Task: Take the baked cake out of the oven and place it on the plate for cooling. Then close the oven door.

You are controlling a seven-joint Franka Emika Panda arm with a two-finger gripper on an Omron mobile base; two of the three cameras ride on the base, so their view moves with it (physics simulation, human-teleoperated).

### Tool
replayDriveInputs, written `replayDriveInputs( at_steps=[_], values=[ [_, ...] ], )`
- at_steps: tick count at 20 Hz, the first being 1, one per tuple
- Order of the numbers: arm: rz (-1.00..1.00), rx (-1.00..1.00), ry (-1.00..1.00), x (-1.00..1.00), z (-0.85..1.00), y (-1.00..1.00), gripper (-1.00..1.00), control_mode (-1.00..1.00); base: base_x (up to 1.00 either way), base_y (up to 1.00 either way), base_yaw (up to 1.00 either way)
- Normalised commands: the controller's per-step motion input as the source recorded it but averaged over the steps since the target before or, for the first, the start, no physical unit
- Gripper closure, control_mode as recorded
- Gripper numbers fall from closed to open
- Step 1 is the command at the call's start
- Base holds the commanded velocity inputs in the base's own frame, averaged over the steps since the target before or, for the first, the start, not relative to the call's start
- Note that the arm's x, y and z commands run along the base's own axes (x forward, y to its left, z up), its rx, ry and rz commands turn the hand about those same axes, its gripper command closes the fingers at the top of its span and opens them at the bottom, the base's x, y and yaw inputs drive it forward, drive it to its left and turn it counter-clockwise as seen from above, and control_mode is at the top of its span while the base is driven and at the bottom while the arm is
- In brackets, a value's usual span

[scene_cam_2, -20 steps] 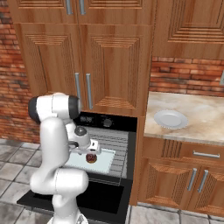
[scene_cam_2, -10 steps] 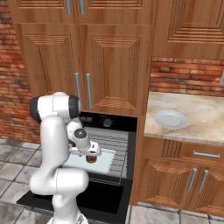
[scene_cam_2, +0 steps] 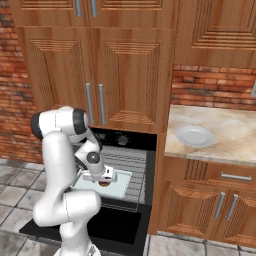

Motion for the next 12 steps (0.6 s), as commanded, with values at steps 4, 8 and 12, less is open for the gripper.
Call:
replayDriveInputs(
  at_steps=[4, 8, 12],
  values=[
    [0.0, 0.0, 0.0, 0.0, -0.11, -0.03, -1.0, -1.0, 0.0, 0.0, 0.0],
    [0.0, 0.0, 0.0, 0.0, -0.03, 0.0, -1.0, -1.0, 0.0, 0.0, 0.0],
    [0.0, 0.0, 0.0, 0.0, 0.0, 0.0, -1.0, -1.0, 0.0, 0.0, 0.0]
  ],
)
